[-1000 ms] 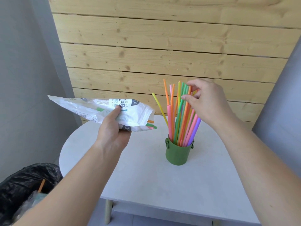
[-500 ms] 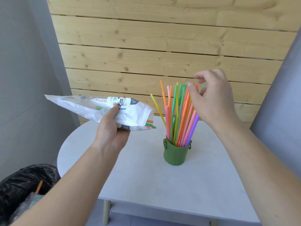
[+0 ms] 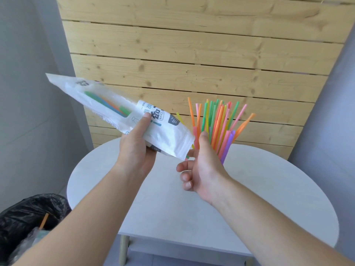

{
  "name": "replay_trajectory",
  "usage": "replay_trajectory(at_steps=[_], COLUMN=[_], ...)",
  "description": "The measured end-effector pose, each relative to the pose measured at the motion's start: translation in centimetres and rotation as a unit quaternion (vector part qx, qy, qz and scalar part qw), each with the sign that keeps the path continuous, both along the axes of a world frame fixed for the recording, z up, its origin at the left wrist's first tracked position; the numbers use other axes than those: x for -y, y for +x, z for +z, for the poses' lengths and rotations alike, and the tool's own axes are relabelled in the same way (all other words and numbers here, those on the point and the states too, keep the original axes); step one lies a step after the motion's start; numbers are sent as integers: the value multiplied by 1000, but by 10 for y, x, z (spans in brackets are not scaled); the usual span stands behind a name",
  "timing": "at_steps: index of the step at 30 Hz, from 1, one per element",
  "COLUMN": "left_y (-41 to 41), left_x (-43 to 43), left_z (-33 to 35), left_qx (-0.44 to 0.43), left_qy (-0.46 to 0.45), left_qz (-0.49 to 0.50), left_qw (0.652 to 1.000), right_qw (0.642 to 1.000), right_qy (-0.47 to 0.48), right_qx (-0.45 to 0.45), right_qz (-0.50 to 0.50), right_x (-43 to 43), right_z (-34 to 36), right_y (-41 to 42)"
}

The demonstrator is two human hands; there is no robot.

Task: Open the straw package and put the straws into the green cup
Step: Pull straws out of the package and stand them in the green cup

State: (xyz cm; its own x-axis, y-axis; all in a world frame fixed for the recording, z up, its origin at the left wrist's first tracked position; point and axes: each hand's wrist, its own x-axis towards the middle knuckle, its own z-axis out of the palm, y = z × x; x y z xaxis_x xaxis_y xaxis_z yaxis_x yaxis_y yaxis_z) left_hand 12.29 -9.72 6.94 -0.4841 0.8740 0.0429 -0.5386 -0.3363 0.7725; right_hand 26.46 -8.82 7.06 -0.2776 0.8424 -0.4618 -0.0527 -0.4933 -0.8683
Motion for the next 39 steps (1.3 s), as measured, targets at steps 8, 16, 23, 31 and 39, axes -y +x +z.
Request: replay_trajectory(at_steps=[8, 16, 23, 31, 39], left_y=[7, 4, -13, -15, -15], left_x=[3, 2, -9, -13, -13], left_z=[3, 8, -6, -10, -12], left_qx=[-60, -31, 99, 145, 149], left_qy=[7, -7, -35, -55, -60], left_qz=[-22, 13, 27, 34, 28], left_qw=[998, 999, 994, 987, 987], right_qw=[1000, 999, 990, 982, 965], right_qy=[1, 2, 122, 190, 254], right_qx=[-26, -27, -23, 9, 6], right_qz=[-9, -30, -63, 10, -63], right_x=[0, -5, -11, -10, -15], right_z=[-2, -9, -7, -3, -9], right_y=[0, 2, 6, 10, 12])
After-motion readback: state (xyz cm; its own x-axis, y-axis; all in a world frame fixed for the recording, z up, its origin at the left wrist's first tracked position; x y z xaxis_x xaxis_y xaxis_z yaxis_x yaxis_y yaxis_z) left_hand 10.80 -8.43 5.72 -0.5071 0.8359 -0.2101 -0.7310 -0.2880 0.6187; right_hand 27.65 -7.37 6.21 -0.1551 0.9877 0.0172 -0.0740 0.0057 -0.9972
